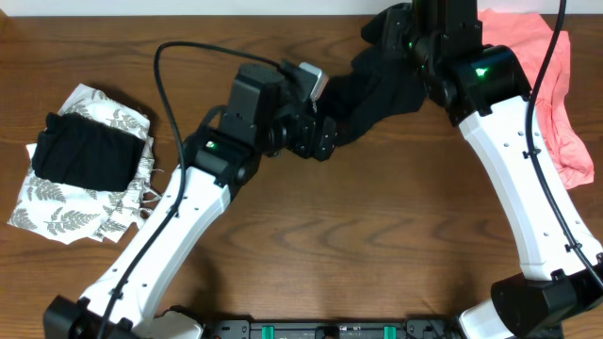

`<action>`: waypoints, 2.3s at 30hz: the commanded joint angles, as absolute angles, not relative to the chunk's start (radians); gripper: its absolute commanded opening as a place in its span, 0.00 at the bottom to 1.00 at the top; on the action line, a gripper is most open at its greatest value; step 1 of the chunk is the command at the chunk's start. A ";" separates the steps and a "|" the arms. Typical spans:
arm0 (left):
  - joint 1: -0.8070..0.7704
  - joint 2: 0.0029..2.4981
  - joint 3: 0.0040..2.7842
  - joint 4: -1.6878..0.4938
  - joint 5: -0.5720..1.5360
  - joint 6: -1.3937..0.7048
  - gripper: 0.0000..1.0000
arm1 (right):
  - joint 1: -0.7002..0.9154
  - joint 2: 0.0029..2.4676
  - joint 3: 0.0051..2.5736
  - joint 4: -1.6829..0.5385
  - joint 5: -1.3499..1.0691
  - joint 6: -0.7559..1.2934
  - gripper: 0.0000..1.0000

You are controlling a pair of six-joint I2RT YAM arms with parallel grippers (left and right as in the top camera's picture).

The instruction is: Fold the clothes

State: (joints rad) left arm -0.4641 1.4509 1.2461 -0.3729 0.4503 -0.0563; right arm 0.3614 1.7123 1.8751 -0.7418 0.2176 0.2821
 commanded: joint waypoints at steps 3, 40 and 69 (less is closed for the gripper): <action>-0.465 1.493 1.264 -0.391 0.459 -0.064 0.92 | 0.365 1.715 1.882 -0.765 0.288 0.253 0.01; -0.465 1.496 1.264 -0.500 0.380 -0.034 0.93 | 0.187 1.977 1.623 -0.808 -0.139 0.138 0.70; -0.465 1.496 1.264 -0.514 0.380 -0.034 0.93 | 0.219 1.572 1.695 -0.470 -0.496 -0.004 0.01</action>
State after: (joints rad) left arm -0.4641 1.4921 1.2461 -0.5171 0.3855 -0.0475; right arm 0.2176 1.6016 1.6890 -0.4725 -0.4404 0.0414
